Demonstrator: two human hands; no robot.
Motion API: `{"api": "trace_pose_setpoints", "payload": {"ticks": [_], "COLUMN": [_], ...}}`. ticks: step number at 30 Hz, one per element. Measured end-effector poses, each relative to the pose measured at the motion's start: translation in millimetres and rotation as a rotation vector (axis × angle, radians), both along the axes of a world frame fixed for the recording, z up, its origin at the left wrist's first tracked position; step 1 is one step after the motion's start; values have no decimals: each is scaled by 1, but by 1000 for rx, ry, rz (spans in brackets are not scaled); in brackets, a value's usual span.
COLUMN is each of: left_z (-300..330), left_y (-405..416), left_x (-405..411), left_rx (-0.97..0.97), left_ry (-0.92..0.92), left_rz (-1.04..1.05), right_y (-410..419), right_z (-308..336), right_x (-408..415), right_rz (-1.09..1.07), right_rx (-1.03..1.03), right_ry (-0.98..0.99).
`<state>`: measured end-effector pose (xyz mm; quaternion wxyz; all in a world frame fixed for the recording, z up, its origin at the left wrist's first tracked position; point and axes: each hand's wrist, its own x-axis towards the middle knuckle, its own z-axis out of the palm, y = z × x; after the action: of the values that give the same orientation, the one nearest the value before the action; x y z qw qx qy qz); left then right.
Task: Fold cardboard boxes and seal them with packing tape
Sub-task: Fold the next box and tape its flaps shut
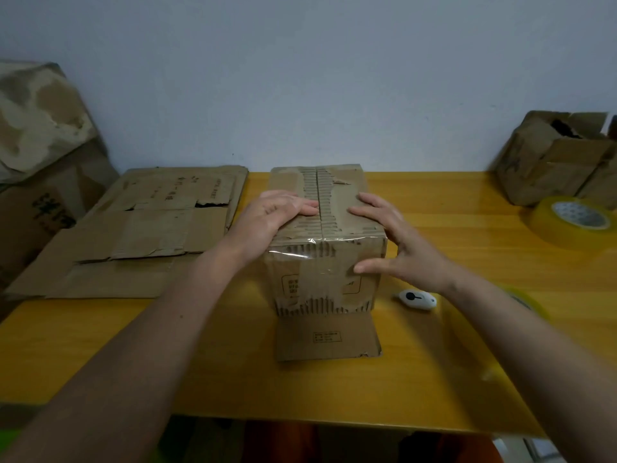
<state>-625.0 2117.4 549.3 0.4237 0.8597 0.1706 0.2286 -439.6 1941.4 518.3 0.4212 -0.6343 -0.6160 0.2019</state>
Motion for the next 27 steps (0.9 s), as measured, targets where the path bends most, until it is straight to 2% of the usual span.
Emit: {"api": "trace_pose_setpoints", "payload": {"ticks": [4, 9, 13, 17, 20, 24, 27], "left_z": [2, 3, 5, -5, -18, -21, -22], "left_y": [-2, -7, -8, -1, 3, 3, 6], "left_x": [-1, -1, -1, -9, -14, -18, -27], "left_rx": [9, 7, -53, -138, -203, -318, -368], "left_ry": [26, 29, -21, -83, -164, -221, -246], "left_rz": [4, 29, 37, 28, 24, -12, -24], "right_y": [4, 6, 21, 18, 28, 44, 44], "right_z": [9, 17, 31, 37, 48, 45, 45], "right_x": [-3, -23, -48, -53, -67, -92, -90], "right_rz": [-57, -232, -425, -434, -492, -554, -524], "right_rx": [-34, -53, -87, -166, -240, -259, -293], "right_ry": [62, -189, -521, -598, -815, -902, -875]}}
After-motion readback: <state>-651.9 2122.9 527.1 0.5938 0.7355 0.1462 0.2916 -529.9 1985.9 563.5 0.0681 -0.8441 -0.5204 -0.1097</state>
